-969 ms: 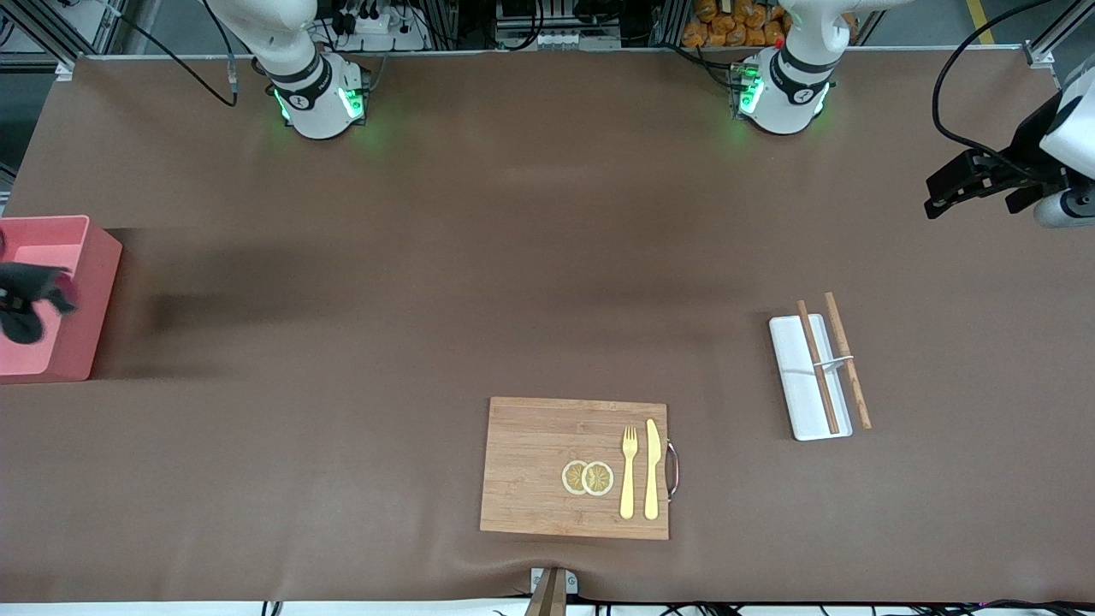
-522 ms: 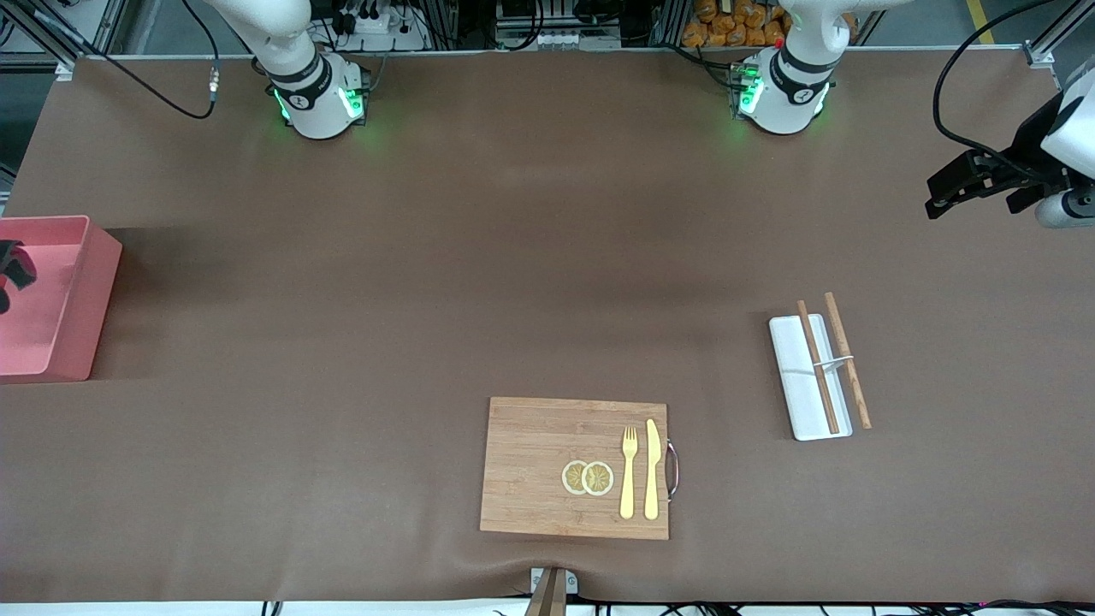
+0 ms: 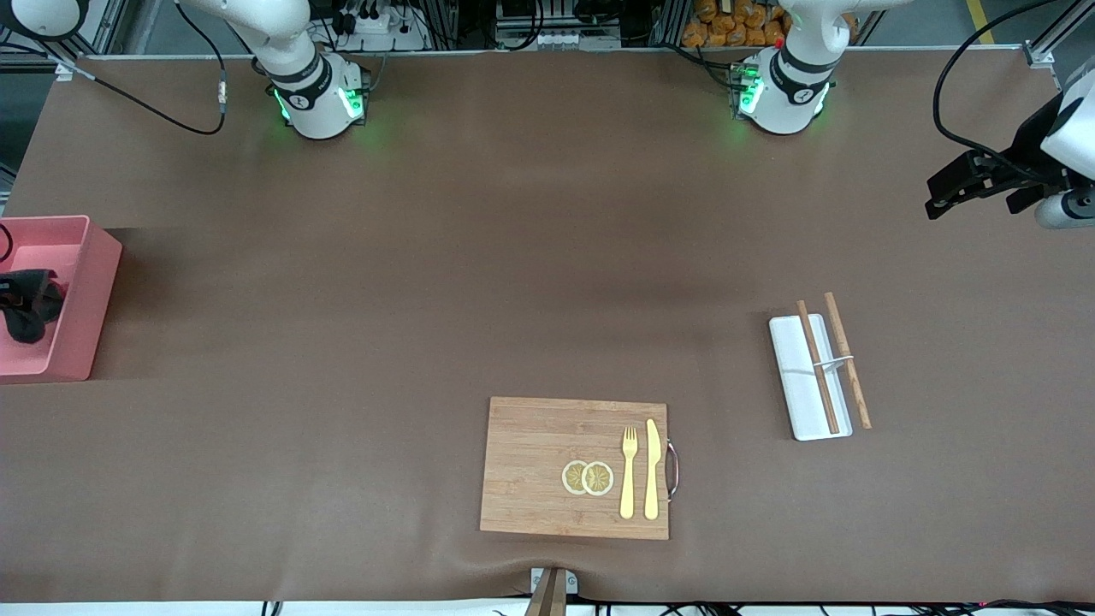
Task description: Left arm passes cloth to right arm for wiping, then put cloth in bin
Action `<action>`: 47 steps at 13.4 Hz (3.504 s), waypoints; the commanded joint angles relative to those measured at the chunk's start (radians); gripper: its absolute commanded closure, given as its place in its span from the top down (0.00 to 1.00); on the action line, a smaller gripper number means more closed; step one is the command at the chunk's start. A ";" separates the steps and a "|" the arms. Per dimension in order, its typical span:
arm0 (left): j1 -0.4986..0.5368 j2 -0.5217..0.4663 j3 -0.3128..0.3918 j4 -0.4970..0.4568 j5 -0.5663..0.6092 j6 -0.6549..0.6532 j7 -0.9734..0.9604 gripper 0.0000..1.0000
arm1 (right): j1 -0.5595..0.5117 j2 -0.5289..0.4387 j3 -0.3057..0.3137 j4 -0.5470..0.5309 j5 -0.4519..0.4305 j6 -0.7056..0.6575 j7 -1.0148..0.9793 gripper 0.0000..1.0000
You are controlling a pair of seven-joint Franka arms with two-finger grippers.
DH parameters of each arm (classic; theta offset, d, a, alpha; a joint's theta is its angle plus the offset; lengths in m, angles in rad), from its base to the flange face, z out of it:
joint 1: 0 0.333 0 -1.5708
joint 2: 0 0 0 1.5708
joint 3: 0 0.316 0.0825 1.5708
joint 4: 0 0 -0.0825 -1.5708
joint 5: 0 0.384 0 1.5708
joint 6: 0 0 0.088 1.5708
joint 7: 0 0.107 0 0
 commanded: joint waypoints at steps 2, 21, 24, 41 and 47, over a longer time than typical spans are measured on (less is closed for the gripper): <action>0.005 -0.020 -0.002 -0.014 0.003 -0.007 -0.010 1.00 | -0.016 -0.007 0.013 0.018 0.005 -0.025 -0.024 1.00; 0.006 -0.015 0.008 -0.019 0.012 -0.007 0.004 1.00 | 0.482 -0.347 0.016 0.002 0.005 -0.504 0.613 1.00; 0.006 -0.015 0.008 -0.019 0.012 -0.007 0.004 1.00 | 0.570 -0.405 0.016 -0.017 0.051 -0.525 0.790 1.00; 0.008 -0.004 0.011 -0.007 0.021 -0.002 0.007 1.00 | 0.676 -0.695 0.006 -0.077 0.057 -0.461 0.994 1.00; 0.002 0.011 0.008 0.021 0.034 -0.002 0.001 1.00 | 0.690 -0.662 0.012 -0.018 0.053 -0.462 1.008 1.00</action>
